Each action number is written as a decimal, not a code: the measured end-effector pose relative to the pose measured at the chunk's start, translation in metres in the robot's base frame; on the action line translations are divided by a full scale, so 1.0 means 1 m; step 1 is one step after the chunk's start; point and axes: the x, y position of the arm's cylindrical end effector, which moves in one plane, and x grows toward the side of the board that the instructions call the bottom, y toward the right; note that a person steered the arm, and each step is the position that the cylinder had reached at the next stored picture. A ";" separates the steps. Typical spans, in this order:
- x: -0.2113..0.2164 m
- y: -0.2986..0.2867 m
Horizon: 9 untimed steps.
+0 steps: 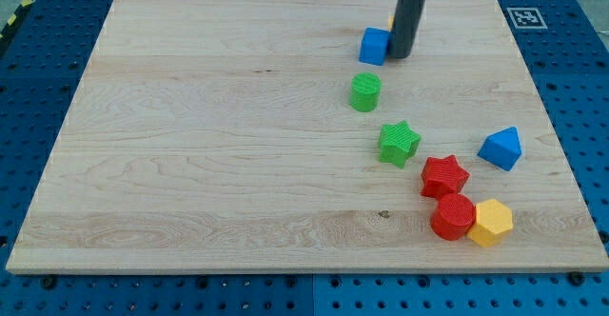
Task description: Push the blue cube towards the top center of the board
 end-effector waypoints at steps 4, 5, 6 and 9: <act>0.021 -0.039; 0.017 -0.074; 0.009 -0.107; -0.016 -0.067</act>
